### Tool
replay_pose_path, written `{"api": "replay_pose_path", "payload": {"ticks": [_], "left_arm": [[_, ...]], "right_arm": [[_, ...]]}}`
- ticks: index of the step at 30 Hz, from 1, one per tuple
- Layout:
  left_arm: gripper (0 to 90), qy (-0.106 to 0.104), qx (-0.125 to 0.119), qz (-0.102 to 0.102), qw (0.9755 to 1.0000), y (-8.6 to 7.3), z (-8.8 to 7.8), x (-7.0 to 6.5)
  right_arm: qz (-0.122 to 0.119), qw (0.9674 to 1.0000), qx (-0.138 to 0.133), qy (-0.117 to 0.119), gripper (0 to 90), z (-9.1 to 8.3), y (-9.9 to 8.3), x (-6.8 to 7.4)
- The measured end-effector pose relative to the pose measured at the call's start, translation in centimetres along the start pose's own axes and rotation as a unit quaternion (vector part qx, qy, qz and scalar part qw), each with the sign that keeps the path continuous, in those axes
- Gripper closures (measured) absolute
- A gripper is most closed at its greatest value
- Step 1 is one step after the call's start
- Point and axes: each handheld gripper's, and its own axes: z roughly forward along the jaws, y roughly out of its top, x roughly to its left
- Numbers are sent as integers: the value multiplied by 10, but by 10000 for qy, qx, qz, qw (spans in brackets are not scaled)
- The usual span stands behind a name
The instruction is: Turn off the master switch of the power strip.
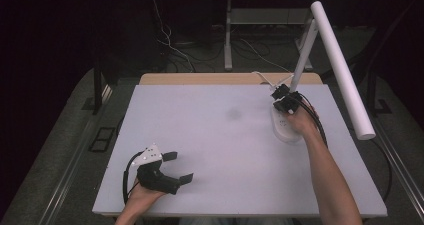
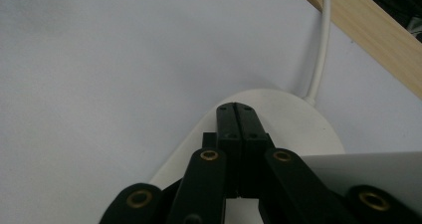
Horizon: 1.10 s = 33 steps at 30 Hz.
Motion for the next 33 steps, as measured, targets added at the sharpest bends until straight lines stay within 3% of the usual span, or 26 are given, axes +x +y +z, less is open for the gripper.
{"api": "replay_pose_path", "payload": {"ticks": [11,13,23,26,30,31,33], "left_arm": [[0,-14,24,31,10000,0,1,-1],[0,-37,12,14,10000,0,1,-2],[0,-64,-44,-44,10000,0,-1,0],[0,-54,-58,-58,10000,0,-2,0],[0,-45,-88,-73,9999,-1,-3,0],[0,-49,-89,-79,9999,-1,-3,0],[0,-46,-78,-93,9999,-1,-2,0]], "right_arm": [[-12,9999,17,-143,897,0,-1,4],[87,9999,-34,-85,897,0,-2,2],[101,9998,27,-145,897,1,-1,4],[249,9996,-113,-38,896,1,-4,1],[98,9997,-111,-201,896,-3,-1,5],[65,9999,-24,-80,895,-3,1,5],[-88,9999,-29,-130,895,-7,3,13]]}}
